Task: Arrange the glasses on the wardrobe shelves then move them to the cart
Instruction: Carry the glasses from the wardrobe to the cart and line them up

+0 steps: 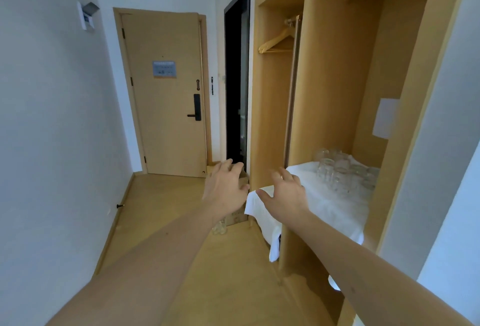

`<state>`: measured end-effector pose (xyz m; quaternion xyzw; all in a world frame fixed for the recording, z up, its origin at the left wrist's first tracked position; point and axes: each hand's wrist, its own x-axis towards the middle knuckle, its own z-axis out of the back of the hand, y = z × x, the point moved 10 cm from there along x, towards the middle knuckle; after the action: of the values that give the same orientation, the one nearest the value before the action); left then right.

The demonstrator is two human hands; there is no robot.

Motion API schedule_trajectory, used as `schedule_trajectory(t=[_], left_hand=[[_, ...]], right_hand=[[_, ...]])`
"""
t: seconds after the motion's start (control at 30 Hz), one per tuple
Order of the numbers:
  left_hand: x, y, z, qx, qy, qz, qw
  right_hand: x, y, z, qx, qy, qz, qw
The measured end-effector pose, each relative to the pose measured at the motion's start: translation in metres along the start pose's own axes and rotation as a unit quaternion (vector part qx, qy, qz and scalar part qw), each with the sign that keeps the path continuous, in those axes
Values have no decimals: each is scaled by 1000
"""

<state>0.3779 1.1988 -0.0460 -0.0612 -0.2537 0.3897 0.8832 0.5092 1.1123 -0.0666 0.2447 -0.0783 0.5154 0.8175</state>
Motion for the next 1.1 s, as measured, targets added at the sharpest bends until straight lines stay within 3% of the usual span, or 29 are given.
schedule_trajectory(t=[0.47, 1.1], left_hand=[[94, 37, -36, -34, 39, -86, 995], [229, -17, -151, -27, 76, -163, 983]], right_hand=[[65, -8, -43, -52, -9, -102, 993], [173, -119, -74, -46, -21, -164, 985]])
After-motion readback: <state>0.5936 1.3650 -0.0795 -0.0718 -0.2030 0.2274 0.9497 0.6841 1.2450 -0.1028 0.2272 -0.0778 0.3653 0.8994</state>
